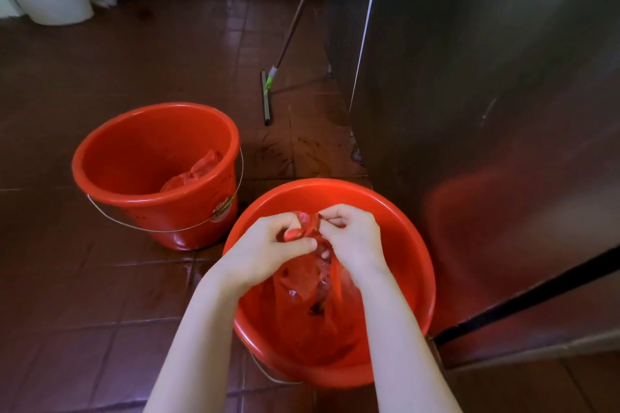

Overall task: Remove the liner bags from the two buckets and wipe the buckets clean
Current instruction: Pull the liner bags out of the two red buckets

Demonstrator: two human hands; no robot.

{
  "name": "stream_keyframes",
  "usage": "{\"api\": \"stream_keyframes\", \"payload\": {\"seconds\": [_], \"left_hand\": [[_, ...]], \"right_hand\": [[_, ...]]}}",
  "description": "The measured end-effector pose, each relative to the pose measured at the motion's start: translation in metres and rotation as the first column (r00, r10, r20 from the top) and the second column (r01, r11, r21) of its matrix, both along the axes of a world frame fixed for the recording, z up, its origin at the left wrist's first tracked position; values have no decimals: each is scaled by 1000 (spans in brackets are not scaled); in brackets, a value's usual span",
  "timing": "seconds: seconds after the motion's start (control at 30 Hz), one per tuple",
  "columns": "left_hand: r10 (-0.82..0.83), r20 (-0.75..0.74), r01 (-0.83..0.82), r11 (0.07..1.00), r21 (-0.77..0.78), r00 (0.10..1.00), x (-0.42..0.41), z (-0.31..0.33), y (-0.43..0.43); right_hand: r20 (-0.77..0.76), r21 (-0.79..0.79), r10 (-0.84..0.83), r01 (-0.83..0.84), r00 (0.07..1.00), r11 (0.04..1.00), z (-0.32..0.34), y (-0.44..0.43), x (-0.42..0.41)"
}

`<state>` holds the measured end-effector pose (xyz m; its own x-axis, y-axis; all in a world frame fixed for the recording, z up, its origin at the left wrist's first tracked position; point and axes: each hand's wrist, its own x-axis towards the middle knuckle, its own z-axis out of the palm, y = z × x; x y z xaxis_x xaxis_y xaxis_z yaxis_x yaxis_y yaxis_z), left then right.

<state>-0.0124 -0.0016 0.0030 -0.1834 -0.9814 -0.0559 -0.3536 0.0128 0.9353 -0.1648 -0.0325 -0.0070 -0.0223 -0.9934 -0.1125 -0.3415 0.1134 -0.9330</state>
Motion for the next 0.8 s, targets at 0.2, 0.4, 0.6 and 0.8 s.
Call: {"api": "stream_keyframes", "payload": {"seconds": [0.2,0.4,0.6,0.8], "left_hand": [[95,184,-49,970,-238,978,2,-9,-2],[151,151,-114,967,-226,977,7,-12,-3],[297,25,-289,944,-161,955,2,-12,-7],[387,-224,-395,919,11,895,-1,-6,-7]], "right_hand": [[-163,108,146,-130,976,986,0,1,0],[-179,247,469,-422,865,872,7,4,-9],[-198,255,536,-484,821,837,10,8,-7],[-130,-95,255,-268,958,959,2,9,6]]}}
